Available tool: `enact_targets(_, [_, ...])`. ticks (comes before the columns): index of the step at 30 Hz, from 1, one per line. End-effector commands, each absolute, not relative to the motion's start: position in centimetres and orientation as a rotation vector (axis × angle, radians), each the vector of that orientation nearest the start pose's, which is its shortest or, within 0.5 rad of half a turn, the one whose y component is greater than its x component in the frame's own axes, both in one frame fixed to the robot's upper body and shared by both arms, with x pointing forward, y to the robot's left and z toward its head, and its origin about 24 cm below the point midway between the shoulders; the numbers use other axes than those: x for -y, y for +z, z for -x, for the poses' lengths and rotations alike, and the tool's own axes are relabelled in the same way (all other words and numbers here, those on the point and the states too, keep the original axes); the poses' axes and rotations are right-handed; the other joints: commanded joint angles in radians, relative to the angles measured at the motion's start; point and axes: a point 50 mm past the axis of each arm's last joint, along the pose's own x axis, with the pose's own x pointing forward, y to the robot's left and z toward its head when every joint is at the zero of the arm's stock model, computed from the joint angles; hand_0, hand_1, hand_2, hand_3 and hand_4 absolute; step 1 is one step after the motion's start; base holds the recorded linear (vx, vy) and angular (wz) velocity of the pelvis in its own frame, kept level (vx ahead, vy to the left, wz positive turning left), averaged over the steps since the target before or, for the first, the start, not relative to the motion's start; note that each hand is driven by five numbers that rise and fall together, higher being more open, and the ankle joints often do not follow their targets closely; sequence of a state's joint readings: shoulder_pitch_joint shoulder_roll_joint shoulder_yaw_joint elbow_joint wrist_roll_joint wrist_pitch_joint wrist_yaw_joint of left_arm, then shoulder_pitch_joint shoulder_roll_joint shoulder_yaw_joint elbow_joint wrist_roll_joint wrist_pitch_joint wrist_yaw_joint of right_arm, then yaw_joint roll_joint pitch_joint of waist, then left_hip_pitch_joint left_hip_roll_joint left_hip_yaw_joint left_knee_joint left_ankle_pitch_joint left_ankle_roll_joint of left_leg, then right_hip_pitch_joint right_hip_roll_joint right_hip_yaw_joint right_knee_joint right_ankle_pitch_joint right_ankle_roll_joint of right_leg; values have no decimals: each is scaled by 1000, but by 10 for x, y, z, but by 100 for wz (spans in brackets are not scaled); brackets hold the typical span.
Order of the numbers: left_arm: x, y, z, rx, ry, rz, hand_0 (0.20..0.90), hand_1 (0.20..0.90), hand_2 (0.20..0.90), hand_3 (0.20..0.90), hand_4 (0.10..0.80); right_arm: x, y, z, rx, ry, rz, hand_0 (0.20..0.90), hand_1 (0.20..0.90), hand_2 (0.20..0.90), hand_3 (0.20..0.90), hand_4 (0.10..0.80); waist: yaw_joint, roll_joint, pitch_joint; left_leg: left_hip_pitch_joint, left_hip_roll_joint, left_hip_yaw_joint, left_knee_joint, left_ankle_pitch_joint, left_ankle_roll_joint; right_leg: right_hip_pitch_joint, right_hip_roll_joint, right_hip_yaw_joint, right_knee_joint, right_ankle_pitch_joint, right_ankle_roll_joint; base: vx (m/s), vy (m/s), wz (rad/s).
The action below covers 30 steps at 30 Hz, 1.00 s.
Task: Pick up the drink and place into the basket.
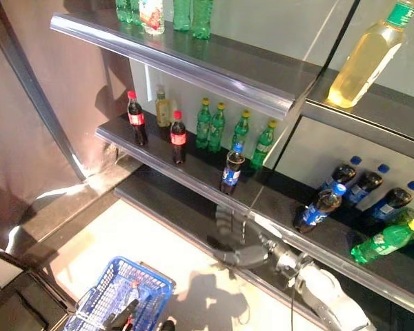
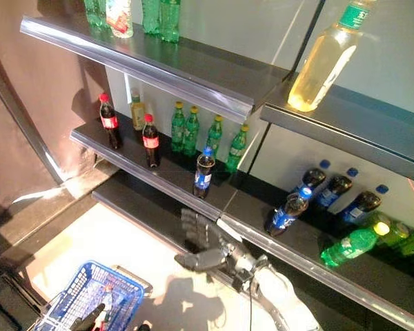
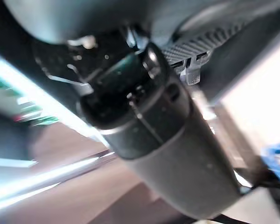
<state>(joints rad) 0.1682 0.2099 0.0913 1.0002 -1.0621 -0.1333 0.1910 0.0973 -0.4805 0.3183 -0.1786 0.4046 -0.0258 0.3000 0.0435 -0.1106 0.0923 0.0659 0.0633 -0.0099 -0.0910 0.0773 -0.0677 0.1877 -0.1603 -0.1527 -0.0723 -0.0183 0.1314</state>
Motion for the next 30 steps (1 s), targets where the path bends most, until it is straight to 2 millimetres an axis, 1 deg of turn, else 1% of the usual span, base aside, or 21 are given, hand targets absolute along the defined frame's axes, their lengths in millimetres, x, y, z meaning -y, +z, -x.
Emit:
enact_targets(1, [-231, -142, -113, -757, 798, 655, 300, 300, 300, 200, 100, 143, 124, -235, 372, 518, 15, 900, 900, 900, 900, 800, 9, 48, -32, 37, 61, 62, 58, -58, -9, -56, -39, -7, 71, 34, 13, 51, 31, 0])
enact_targets(2, [-227, -143, -112, -767, 798, 656, 300, 300, 300, 200, 100, 144, 133, -239, 443, 404, 30, 900, 900, 900, 900, 800, 12, 54, -31, 33, 60, 60, 69, -63, -9, -58, -40, -10, 80, 28, 11, 48, 41, 1])
enact_targets(3, [-225, -144, -111, -772, 797, 656, 300, 300, 300, 200, 100, 145, 136, -240, 466, 348, 42, 900, 900, 900, 900, 800, 15, 57, -30, 32, 60, 59, 76, -66, -9, -58, -41, -13, 86, 25, 10, 51, 52, 1])
enact_targets(7, [-218, -145, -110, -789, 785, 651, 300, 300, 300, 200, 100, 145, 143, -246, 516, 188, 66, 900, 900, 900, 900, 800, 29, 68, -16, 15, 52, 43, 120, -82, -10, -64, -46, -23, 114, 11, 3, 34, 52, 6])
enact_targets(10, [-215, -146, -111, -797, 770, 646, 300, 300, 300, 200, 100, 146, 146, -250, 531, 97, 69, 900, 900, 900, 900, 800, 42, 74, 2, -3, 46, 31, 157, -91, -10, -70, -52, -32, 139, 2, -1, 16, 62, 4])
enact_targets(12, [-210, -146, -112, -811, 744, 634, 300, 300, 300, 200, 100, 147, 146, -258, 521, -2, 87, 900, 900, 900, 900, 800, 65, 82, 36, -38, 34, 8, 214, -101, -13, -82, -63, -52, 179, -9, -3, 33, 109, 11])
enact_targets(16, [-207, -146, -112, -824, 713, 616, 300, 300, 300, 200, 100, 149, 148, -269, 524, -145, 115, 900, 900, 900, 900, 800, 96, 87, 72, -74, 16, -18, 262, -107, -12, -90, -75, -71, 209, -15, -3, 44, 79, 31])
enact_targets(18, [-206, -146, -113, -826, 694, 603, 300, 300, 300, 200, 100, 154, 151, -273, 541, -280, 99, 900, 900, 900, 900, 800, 113, 91, 93, -99, 6, -31, 288, -109, -10, -97, -82, -81, 224, -19, -2, 49, 87, 29])
enact_targets(19, [-206, -145, -114, -824, 691, 602, 300, 300, 300, 200, 100, 154, 151, -273, 545, -289, 98, 900, 900, 900, 900, 800, 114, 92, 95, -103, 5, -33, 291, -110, -10, -99, -83, -82, 226, -19, -2, 4, 87, 33])
enact_targets(20, [-204, -144, -118, -818, 672, 597, 300, 300, 300, 200, 100, 157, 155, -276, 573, -391, 79, 900, 900, 900, 900, 800, 125, 96, 118, -130, -2, -42, 314, -111, -8, -113, -88, -87, 239, -19, -1, -29, 66, 31])
enact_targets(21, [-204, -143, -121, -814, 667, 595, 300, 300, 300, 200, 100, 159, 159, -277, 593, -443, 68, 900, 900, 900, 900, 800, 130, 98, 130, -146, -6, -46, 327, -112, -7, -122, -92, -90, 245, -20, -1, -26, 71, 32])
enact_targets(25, [-203, -140, -129, -794, 650, 596, 300, 300, 300, 200, 100, 159, 167, -282, 616, -510, 53, 900, 900, 900, 900, 800, 143, 103, 168, -189, -20, -56, 367, -117, -5, -145, -102, -93, 261, -20, 3, -19, 55, 19])
enact_targets(26, [-204, -137, -135, -771, 637, 598, 300, 300, 300, 200, 100, 157, 172, -286, 621, -523, 46, 900, 900, 900, 900, 800, 150, 105, 197, -214, -25, -61, 386, -120, -2, -158, -108, -92, 269, -20, 5, -58, 50, 16])
enact_targets(29, [-204, -132, -145, -739, 618, 597, 300, 300, 300, 200, 100, 154, 179, -290, 630, -547, 33, 900, 900, 900, 900, 800, 159, 103, 236, -249, -30, -65, 409, -121, 1, -175, -112, -93, 275, -16, 8, -81, 17, 6])
enact_targets(30, [-205, -129, -152, -710, 605, 593, 300, 300, 300, 200, 100, 155, 184, -292, 646, -596, 6, 900, 900, 900, 900, 800, 161, 98, 264, -275, -32, -66, 424, -120, 3, -190, -114, -92, 281, -12, 9, -75, -7, 4])
